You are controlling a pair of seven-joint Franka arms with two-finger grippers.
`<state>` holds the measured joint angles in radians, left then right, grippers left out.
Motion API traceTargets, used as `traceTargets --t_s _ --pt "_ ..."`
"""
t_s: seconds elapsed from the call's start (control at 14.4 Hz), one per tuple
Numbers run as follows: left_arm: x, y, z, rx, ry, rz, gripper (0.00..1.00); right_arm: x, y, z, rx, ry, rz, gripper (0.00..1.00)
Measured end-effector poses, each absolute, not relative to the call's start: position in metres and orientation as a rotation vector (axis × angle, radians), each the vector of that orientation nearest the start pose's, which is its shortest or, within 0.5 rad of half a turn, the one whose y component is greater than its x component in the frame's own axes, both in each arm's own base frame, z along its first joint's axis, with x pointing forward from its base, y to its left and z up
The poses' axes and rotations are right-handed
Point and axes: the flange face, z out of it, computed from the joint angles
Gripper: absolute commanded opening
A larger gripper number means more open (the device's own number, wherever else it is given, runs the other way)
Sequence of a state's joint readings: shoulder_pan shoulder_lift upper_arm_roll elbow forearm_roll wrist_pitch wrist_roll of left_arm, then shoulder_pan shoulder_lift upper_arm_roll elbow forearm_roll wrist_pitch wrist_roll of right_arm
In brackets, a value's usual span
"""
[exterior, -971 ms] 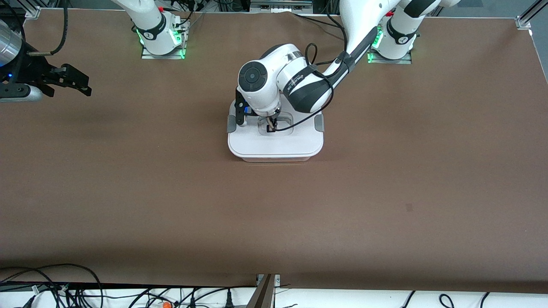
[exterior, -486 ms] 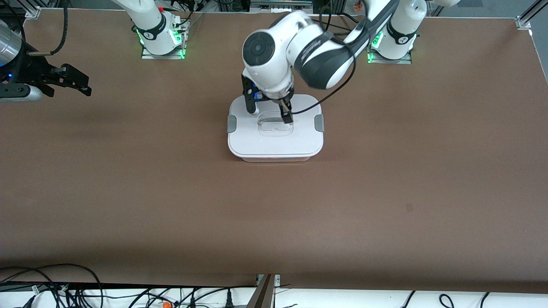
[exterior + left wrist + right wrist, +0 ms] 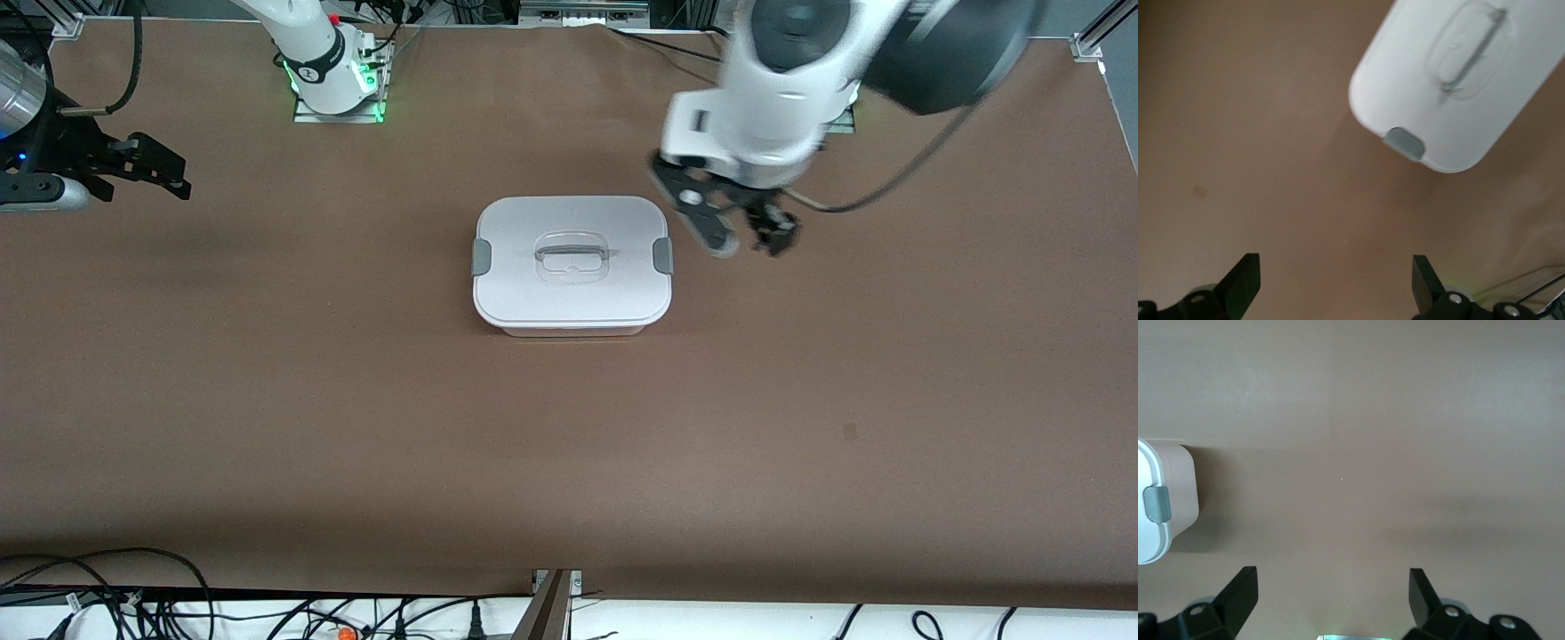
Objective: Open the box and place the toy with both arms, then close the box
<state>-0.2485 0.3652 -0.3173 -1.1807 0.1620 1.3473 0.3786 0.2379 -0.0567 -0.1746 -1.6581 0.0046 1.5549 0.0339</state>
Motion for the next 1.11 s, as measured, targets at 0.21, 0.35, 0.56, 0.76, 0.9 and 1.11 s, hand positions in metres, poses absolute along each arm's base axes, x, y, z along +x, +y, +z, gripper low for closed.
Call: traceTargets --t_s 0.21,0.35,0.56,0.76,0.9,1.11 --pt "0.615 -0.175 0.575 -2.893 1.080 0.247 1.00 0.533 0.033 0.613 -3.128 -0.051 0.074 1.00" --pt "0.635 -0.114 0.575 -2.981 0.853 0.176 1.00 0.533 0.034 0.613 -3.128 -0.052 0.073 1.00" --pt "0.638 -0.073 0.558 -3.092 0.479 0.058 1.00 0.533 0.034 0.613 -3.128 -0.054 0.072 1.00" --pt "0.604 -0.053 0.546 -3.100 0.248 -0.067 1.00 0.533 0.034 0.613 -3.128 -0.054 0.071 1.00" --pt "0.580 -0.048 0.551 -3.101 0.128 -0.091 1.00 0.533 0.034 0.613 -3.128 -0.054 0.071 1.00" --pt "0.566 -0.045 0.558 -3.098 0.090 -0.091 1.00 0.533 0.034 0.613 -3.128 -0.055 0.071 1.00"
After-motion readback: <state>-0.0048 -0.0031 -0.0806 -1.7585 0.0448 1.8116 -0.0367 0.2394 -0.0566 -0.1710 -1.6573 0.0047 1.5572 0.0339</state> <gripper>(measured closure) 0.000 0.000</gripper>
